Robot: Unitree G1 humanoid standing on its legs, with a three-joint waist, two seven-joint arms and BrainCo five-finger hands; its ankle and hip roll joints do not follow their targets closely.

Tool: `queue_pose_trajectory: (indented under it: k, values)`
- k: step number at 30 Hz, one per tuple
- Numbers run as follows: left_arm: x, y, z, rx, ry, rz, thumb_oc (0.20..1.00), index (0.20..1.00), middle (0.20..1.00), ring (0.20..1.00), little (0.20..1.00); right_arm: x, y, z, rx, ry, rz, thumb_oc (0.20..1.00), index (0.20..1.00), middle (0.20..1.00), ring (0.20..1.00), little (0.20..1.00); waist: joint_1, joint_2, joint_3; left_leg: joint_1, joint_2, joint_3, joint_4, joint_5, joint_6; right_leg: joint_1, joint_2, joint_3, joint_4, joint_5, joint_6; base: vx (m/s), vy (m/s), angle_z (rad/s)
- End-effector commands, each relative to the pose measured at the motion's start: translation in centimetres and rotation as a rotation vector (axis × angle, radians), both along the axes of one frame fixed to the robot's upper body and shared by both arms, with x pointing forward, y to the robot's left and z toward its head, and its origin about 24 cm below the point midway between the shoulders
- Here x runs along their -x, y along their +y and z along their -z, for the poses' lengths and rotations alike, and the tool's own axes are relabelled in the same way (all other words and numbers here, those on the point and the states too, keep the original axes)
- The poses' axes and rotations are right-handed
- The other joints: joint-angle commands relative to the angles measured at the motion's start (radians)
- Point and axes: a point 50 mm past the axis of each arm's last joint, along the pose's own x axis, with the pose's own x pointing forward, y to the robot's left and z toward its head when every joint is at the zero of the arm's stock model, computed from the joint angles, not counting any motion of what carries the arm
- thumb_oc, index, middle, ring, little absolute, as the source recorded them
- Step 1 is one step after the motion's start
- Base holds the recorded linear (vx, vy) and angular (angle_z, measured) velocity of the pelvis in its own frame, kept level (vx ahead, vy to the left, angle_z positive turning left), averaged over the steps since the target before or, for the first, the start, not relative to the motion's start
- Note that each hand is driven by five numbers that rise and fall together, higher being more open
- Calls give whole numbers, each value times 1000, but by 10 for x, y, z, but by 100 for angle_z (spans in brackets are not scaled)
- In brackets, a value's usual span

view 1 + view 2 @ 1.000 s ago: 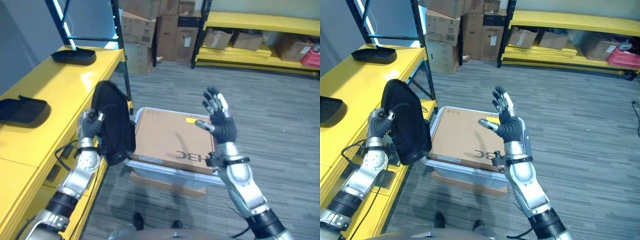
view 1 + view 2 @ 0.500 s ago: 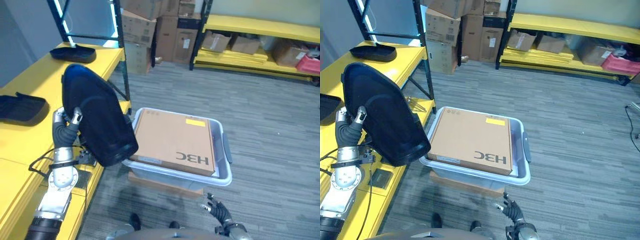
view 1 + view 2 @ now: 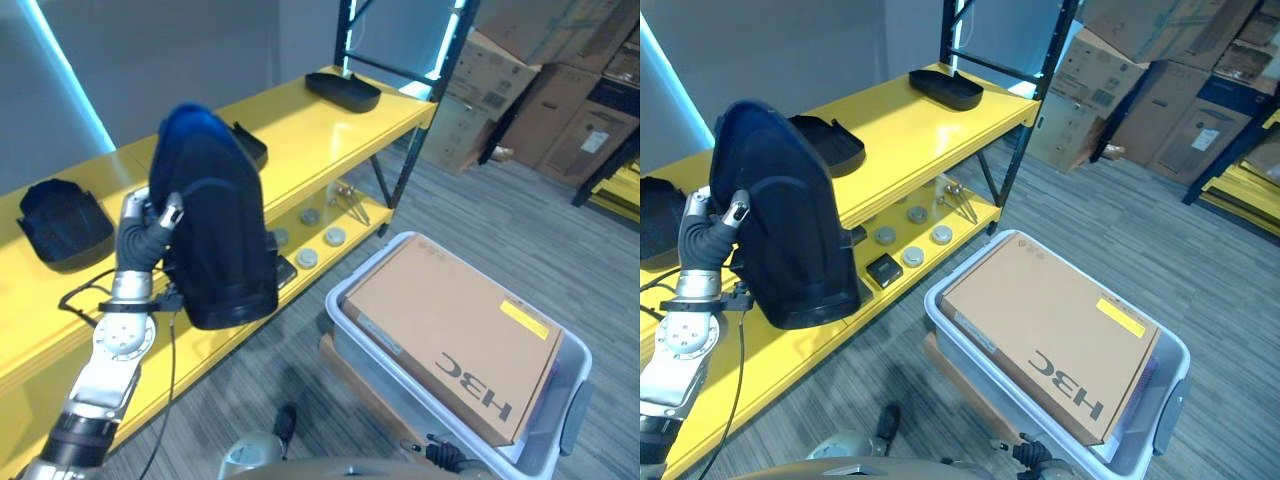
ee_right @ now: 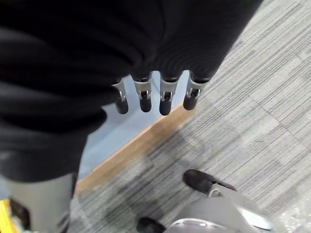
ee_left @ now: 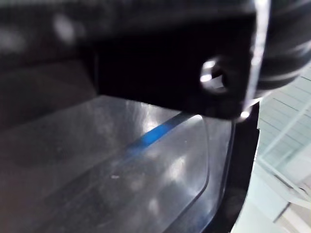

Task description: Move parts from the plastic box to the shelf.

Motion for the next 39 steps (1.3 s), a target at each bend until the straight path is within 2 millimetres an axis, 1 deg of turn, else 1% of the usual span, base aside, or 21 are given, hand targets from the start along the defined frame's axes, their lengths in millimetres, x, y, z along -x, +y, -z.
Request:
queue_pose_trajectory:
  k: [1, 3, 4, 5, 8, 10, 12, 15, 17, 21, 22, 25, 26, 27, 28, 29, 30, 32, 35, 37, 39]
  values:
    - [0, 10, -38, 35, -166, -4, 200, 200, 200, 200, 200, -3, -13, -3, 11, 53, 1, 1000, 1000, 1000, 1000, 1000, 18, -35, 46, 100, -9, 10, -12, -97, 18, -42, -20, -26, 42, 14, 7, -100, -57, 53]
    - [-2, 7, -40, 32, -155, 42, 200, 200, 200, 200, 200, 1, -21, -3, 31, 96, 26, 1000, 1000, 1000, 1000, 1000, 26, -32, 67, 49, 11, 119, 44, -98, -5, -25, -37, -110, 50, 3, 7, -87, 15, 62]
    - [-2, 7, -40, 31, -153, 53, 200, 200, 200, 200, 200, 1, -22, -3, 30, 100, 46, 1000, 1000, 1000, 1000, 1000, 23, -32, 69, 44, 18, 153, 59, -103, -7, -22, -43, -130, 53, 2, 7, -74, 67, 104]
    - [-4, 5, -40, 28, -149, 70, 200, 200, 200, 200, 200, 2, -25, -4, 20, 107, 95, 1000, 1000, 1000, 1000, 1000, 13, -33, 73, 44, 38, 238, 85, -122, -7, -17, -58, -171, 60, -2, 11, -59, 78, 101]
    - [-5, 4, -41, 35, -141, 98, 200, 200, 200, 200, 200, 1, -26, -4, 12, 112, 127, 1000, 1000, 1000, 1000, 1000, -9, -33, 73, 56, 76, 362, 114, -145, -6, -14, -82, -224, 65, 2, 16, -57, 120, 89]
    - [-9, 0, -42, 32, -131, 119, 200, 200, 200, 200, 200, 2, -23, -3, 6, 125, 115, 1000, 1000, 1000, 1000, 1000, -36, -34, 65, 98, 127, 466, 133, -186, -17, 7, -109, -266, 61, -5, 30, 45, 230, 125]
    - [-13, -4, -41, 30, -109, 119, 200, 200, 200, 200, 200, 5, -17, 0, -10, 152, 93, 1000, 1000, 1000, 1000, 1000, -44, -20, 49, 133, 137, 500, 90, -178, -27, 19, -120, -295, 53, -5, 38, 115, 302, 142]
    - [-12, -5, -39, 30, -91, 127, 200, 200, 200, 200, 200, 3, -12, 2, -12, 155, 49, 1000, 1000, 1000, 1000, 1000, -40, 0, 31, 172, 119, 495, 6, -154, -30, 20, -124, -301, 61, -17, 45, 119, 307, 72]
    - [-10, -4, -38, 24, -83, 134, 200, 200, 200, 200, 200, 1, -10, 2, -16, 151, 36, 1000, 1000, 1000, 1000, 1000, -31, 5, 24, 181, 106, 475, -6, -154, -23, 14, -135, -299, 70, -16, 53, 99, 265, 41]
    - [-7, -2, -45, -20, -106, 172, 200, 200, 200, 200, 200, -7, -1, 2, -38, 130, 20, 1000, 1000, 1000, 1000, 1000, -11, 10, 17, 192, 90, 464, -14, -170, 4, 1, -173, -314, 98, 0, 81, 62, 196, 33]
    - [-8, -1, -51, -36, -120, 181, 200, 200, 200, 200, 200, -11, 3, 2, -35, 125, 13, 1000, 1000, 1000, 1000, 1000, -5, 14, 15, 193, 83, 468, -18, -175, 20, -14, -203, -317, 153, 20, 95, 84, 262, -5]
    - [-10, -2, -57, -25, -133, 198, 200, 200, 200, 200, 200, -16, 6, 2, -44, 117, 5, 1000, 1000, 1000, 1000, 1000, -8, 17, 17, 191, 69, 467, -17, -184, 42, -53, -229, -298, 235, 56, 110, 45, 189, -5]
    - [-12, -6, -60, -26, -147, 206, 200, 200, 200, 200, 200, -20, 7, 1, -46, 107, -26, 1000, 1000, 1000, 1000, 1000, -26, 19, 27, 179, 61, 454, -19, -169, 57, -100, -198, -262, 253, 85, 103, 38, 179, 27]
    - [-17, -12, -62, -24, -156, 232, 200, 200, 200, 200, 200, -20, 7, 1, -39, 97, -58, 1000, 1000, 1000, 1000, 1000, -61, 18, 38, 174, 39, 381, -28, -170, 67, -158, -130, -186, 241, 93, 100, 57, 123, 40]
    - [-19, -18, -64, -24, -162, 260, 200, 200, 200, 200, 200, -19, 9, 1, -37, 90, -67, 1000, 1000, 1000, 1000, 1000, -86, 15, 41, 167, 19, 322, -35, -163, 68, -186, -82, -120, 203, 101, 92, 85, 43, 67]
    - [-20, -20, -65, -22, -164, 266, 200, 200, 200, 200, 200, -18, 9, 2, -38, 89, -70, 1000, 1000, 1000, 1000, 1000, -90, 15, 39, 160, 16, 312, -35, -158, 68, -192, -73, -109, 193, 106, 89, 82, -13, 126]
    - [-22, -27, -65, -17, -162, 294, 200, 200, 200, 200, 200, -16, 11, 3, -37, 92, -82, 1000, 1000, 1000, 1000, 1000, -107, 13, 35, 148, -3, 252, -35, -153, 72, -199, -40, -36, 155, 110, 77, 74, -43, 141]
    - [-24, -35, -65, -20, -154, 319, 200, 200, 200, 200, 200, -10, 11, 4, -36, 112, -90, 1000, 1000, 1000, 1000, 1000, -121, 12, 21, 140, -31, 182, -35, -158, 81, -182, -1, 50, 96, 95, 53, 112, -84, 120]
    - [-26, -32, -60, 49, -105, 337, 200, 200, 200, 200, 200, -6, 10, 5, -36, 161, -116, 1000, 1000, 1000, 1000, 1000, -108, 8, 8, 147, -44, 160, -31, -163, 84, -148, 5, 61, 59, 77, 38, 86, -92, 100]
    - [-24, -27, -52, 85, -73, 332, 200, 200, 200, 200, 200, -2, 8, 6, -35, 186, -116, 1000, 1000, 1000, 1000, 1000, -95, 4, 9, 142, -53, 157, 14, -181, 84, -129, 4, 68, 53, 66, 27, 76, -74, 43]
    - [-20, -23, -42, 101, -37, 320, 200, 200, 200, 200, 200, -5, 3, 4, -16, 196, -82, 1000, 1000, 1000, 1000, 1000, -69, -6, 22, 104, -79, 144, 137, -222, 80, -93, -17, 65, 33, 64, 12, 83, -14, 4]
